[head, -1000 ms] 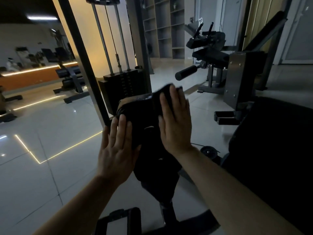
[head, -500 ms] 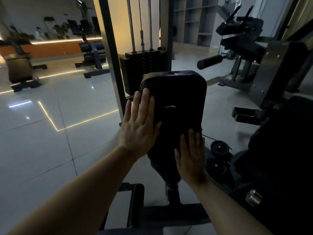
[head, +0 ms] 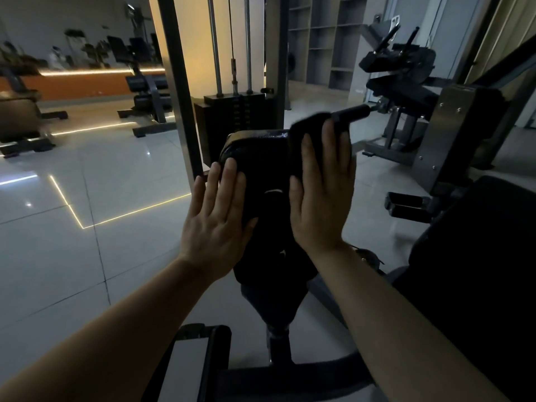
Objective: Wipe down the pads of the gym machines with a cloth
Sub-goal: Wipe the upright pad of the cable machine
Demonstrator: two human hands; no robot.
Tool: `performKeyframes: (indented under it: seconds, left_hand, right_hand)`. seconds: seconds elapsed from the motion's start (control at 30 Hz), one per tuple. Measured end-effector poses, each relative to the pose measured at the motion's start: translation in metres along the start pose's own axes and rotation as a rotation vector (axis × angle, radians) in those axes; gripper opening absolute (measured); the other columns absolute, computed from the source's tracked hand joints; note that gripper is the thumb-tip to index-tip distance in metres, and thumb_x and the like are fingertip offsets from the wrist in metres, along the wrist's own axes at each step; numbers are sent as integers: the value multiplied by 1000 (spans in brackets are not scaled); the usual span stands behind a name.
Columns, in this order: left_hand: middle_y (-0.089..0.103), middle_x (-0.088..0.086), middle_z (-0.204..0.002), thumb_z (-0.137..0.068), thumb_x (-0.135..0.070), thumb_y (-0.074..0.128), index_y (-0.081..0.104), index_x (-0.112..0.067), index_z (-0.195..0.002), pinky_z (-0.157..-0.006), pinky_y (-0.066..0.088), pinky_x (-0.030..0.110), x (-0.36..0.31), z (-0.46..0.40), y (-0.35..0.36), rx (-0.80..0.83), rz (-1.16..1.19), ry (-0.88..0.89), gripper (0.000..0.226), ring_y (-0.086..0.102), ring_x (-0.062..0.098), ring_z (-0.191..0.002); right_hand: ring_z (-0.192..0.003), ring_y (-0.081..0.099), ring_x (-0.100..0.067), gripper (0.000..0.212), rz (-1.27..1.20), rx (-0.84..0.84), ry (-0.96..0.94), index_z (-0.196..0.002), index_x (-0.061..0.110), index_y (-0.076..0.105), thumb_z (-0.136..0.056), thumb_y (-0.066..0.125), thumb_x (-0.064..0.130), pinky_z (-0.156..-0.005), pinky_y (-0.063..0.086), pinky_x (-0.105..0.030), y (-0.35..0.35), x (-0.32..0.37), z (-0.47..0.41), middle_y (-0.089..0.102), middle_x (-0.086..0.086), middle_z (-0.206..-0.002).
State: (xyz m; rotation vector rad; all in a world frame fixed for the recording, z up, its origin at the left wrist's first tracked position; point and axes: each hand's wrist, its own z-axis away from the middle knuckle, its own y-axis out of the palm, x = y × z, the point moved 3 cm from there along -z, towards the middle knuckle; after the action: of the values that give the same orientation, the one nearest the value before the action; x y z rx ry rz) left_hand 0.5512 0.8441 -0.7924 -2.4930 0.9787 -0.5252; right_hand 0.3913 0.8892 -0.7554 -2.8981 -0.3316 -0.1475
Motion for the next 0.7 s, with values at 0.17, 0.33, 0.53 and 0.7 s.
performKeyframes:
  seconds: [0.17, 0.33, 0.53, 0.7]
  left_hand:
    - [-4, 10, -156, -100, -42, 30, 1, -7, -149, -117, 12, 52, 2, 1, 3, 9, -12, 4, 67, -1, 33, -145]
    - [-9, 9, -156, -99, -40, 34, 3, -5, -148, -117, 11, 52, 3, 1, 5, 13, -24, 10, 68, -3, 33, -145]
    - [-4, 14, -156, -98, -40, 36, 5, -2, -148, -118, 9, 50, 5, 2, 5, 29, -48, 19, 70, -3, 35, -145]
    - [-5, 13, -156, -98, -41, 34, 3, -3, -148, -119, 4, 47, 4, 1, 6, 23, -48, 19, 70, -5, 34, -145]
  right_hand:
    - [-146, -2, -26, 54, 80, 105, -61, -151, 22, 10, -102, 26, 39, -117, 8, -47, 19, -11, 108, -7, 1, -159]
    - [-146, 2, -29, 60, 172, 158, -64, -151, 21, 11, -100, 37, 41, -115, 15, -48, 26, -22, 177, -1, -4, -160]
    - [-146, -1, -26, 55, 28, 137, -92, -151, 26, 7, -102, 30, 35, -118, 10, -43, 18, -22, 125, -5, 3, -159]
    - [-143, 15, -35, 52, -241, -6, 109, -143, 4, 22, -99, 38, 28, -117, 19, -30, 2, -17, 15, 15, -19, -153]
